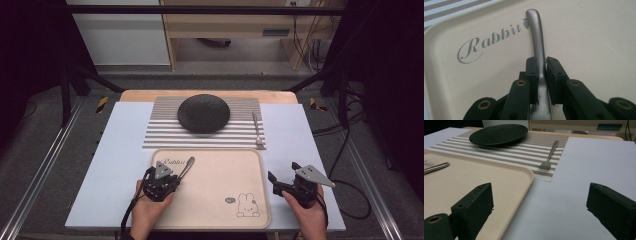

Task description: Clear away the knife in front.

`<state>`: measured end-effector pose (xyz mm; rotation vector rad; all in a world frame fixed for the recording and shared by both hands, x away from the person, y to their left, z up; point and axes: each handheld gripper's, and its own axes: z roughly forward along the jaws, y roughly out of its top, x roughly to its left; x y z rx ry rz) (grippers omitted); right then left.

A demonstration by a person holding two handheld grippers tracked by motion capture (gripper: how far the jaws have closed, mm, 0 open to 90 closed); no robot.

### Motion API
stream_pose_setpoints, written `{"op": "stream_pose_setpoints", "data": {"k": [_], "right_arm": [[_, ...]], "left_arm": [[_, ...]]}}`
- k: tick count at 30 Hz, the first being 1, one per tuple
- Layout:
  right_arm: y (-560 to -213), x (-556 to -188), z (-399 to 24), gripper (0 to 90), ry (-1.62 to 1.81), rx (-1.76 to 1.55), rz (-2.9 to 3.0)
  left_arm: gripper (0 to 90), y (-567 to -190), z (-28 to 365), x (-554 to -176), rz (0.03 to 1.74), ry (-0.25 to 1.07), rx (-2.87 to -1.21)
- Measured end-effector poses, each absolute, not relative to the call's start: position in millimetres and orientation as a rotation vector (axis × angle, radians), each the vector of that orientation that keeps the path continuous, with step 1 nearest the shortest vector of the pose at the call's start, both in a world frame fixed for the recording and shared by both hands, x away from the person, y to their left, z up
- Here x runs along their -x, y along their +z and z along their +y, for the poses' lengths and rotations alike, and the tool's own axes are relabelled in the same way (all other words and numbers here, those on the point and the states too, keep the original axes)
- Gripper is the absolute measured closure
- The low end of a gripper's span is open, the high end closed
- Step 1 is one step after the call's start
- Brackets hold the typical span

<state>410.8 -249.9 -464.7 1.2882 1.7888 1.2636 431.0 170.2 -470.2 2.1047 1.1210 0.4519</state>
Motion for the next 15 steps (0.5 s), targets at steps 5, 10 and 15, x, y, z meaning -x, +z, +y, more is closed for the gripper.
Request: {"op": "stream_pose_setpoints", "data": {"k": [5,10,15], "right_arm": [[-465,-411,-249,7.1,1.263,-1.285,1.792],[-465,-411,-250,6.9,1.261,-1.289,1.790],[-466,-411,-250,6.9,1.256,-1.292,1.792]], "left_arm": [[79.7,-476,171,-429,1.124,0.468,-2.087],[77.0,-465,174,-426,1.070,0.489,-2.045],[89.9,-456,168,-432,0.964,0.444,-2.071]]}}
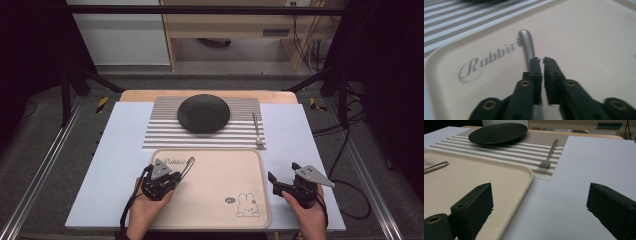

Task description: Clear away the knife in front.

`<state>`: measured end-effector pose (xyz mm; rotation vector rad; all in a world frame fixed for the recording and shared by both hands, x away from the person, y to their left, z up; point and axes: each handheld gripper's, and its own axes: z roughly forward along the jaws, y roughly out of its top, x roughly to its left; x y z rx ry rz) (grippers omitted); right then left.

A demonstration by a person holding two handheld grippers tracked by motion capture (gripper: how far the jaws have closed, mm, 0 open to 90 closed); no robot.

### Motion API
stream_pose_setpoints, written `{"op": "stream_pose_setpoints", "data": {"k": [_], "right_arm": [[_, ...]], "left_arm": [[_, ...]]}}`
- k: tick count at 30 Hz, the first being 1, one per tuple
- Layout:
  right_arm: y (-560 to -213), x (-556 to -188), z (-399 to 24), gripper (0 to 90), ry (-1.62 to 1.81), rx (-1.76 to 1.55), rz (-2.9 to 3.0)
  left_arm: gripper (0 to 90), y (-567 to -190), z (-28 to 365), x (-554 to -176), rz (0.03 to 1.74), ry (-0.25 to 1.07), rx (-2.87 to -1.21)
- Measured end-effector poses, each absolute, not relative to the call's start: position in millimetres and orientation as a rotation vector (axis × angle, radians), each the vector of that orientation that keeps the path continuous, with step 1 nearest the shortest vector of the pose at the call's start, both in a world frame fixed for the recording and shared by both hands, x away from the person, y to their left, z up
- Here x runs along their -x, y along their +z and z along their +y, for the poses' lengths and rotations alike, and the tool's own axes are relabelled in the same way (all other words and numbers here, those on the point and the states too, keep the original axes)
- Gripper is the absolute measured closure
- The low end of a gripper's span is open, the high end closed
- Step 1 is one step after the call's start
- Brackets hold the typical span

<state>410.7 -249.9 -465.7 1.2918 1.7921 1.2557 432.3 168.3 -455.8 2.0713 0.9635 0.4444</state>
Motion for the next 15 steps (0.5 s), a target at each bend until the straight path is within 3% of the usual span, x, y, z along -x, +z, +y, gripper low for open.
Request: {"op": "stream_pose_setpoints", "data": {"k": [6,15], "right_arm": [[-466,-411,-250,6.9,1.252,-1.296,1.792],[-466,-410,-251,6.9,1.254,-1.292,1.790]], "left_arm": [[90.0,-465,148,-446,0.899,0.431,-2.170],[90.0,-473,147,-459,0.938,0.449,-2.215]]}}
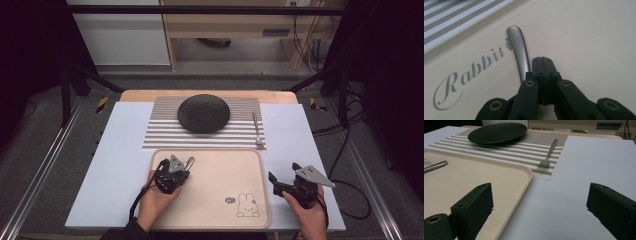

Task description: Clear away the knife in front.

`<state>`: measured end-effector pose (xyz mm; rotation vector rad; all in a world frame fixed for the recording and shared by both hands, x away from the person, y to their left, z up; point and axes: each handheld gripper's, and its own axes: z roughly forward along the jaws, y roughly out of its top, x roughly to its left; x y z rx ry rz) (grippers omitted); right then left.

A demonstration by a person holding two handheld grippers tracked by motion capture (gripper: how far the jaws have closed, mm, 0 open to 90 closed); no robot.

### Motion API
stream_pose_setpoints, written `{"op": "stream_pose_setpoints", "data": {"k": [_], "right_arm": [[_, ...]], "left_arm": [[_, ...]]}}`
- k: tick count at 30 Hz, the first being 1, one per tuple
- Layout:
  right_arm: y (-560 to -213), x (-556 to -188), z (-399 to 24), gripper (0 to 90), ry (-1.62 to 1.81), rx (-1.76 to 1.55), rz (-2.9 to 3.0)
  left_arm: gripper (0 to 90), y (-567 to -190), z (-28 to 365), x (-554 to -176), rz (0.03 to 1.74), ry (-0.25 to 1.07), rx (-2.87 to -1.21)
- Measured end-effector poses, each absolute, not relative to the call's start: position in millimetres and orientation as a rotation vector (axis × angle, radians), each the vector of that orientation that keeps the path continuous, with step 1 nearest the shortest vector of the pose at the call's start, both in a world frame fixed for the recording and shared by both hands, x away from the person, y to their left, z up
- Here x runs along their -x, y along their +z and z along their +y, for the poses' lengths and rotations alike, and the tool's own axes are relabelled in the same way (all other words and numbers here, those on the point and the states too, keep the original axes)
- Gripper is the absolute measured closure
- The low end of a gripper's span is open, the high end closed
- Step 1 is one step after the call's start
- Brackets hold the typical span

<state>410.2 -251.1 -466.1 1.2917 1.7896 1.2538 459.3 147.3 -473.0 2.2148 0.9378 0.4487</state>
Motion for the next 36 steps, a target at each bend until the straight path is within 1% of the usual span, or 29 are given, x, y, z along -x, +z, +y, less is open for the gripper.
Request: {"op": "stream_pose_setpoints", "data": {"k": [10,19,36], "right_arm": [[-466,-410,-250,6.9,1.246,-1.288,1.797],[-466,-409,-250,6.9,1.242,-1.283,1.799],[-467,-410,-249,6.8,1.235,-1.284,1.807]], "left_arm": [[90.0,-472,158,-467,0.958,0.428,-2.214],[90.0,-470,166,-472,0.976,0.442,-2.234],[90.0,-468,194,-474,1.012,0.448,-2.243]]}}
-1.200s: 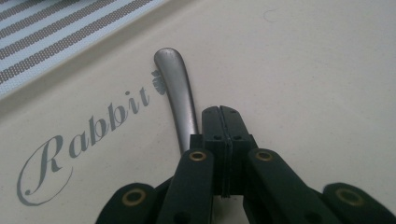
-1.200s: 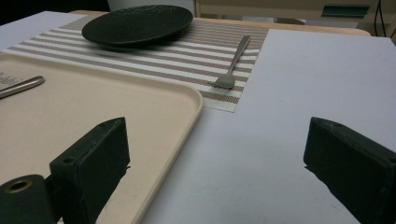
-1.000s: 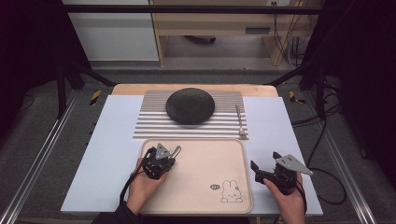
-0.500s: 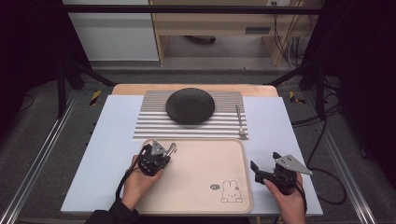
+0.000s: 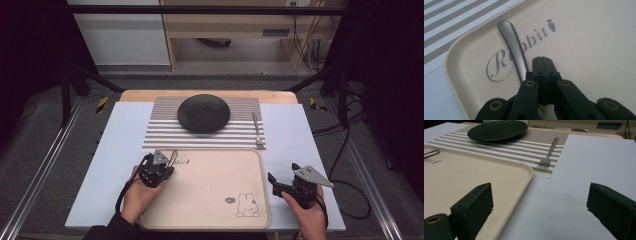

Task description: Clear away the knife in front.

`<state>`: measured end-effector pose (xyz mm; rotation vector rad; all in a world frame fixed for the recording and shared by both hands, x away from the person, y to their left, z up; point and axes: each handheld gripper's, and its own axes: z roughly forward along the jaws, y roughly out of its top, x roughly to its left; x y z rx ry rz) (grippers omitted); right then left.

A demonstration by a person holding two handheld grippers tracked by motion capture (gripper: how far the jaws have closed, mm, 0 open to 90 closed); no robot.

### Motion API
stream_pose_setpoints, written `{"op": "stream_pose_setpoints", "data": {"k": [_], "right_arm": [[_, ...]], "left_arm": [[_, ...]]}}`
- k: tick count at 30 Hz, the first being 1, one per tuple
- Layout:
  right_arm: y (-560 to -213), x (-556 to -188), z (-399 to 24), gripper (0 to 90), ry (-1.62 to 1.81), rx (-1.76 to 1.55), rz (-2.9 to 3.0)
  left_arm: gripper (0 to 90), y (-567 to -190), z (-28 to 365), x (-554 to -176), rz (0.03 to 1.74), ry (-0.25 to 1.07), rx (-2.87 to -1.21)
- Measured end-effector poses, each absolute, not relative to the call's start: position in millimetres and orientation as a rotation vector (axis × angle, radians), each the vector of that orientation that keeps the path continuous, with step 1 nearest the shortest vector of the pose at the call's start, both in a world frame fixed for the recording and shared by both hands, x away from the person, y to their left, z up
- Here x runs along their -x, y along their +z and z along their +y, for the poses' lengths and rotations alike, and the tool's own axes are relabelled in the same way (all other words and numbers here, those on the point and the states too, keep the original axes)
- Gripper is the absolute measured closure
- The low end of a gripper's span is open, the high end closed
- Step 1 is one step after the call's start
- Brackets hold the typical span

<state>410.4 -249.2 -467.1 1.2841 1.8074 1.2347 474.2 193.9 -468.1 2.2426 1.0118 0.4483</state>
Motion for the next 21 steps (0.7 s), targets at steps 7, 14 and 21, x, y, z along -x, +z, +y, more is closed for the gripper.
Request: {"op": "stream_pose_setpoints", "data": {"k": [7,14,21], "right_arm": [[-468,-411,-248,6.9,1.221,-1.285,1.816],[-468,-411,-249,6.9,1.222,-1.285,1.816],[-466,-408,-250,7.5,1.207,-1.272,1.779]], "left_arm": [[90.0,-470,203,-474,1.020,0.445,-2.210],[90.0,-470,208,-471,1.030,0.474,-2.216],[90.0,-472,219,-468,1.042,0.470,-2.179]]}}
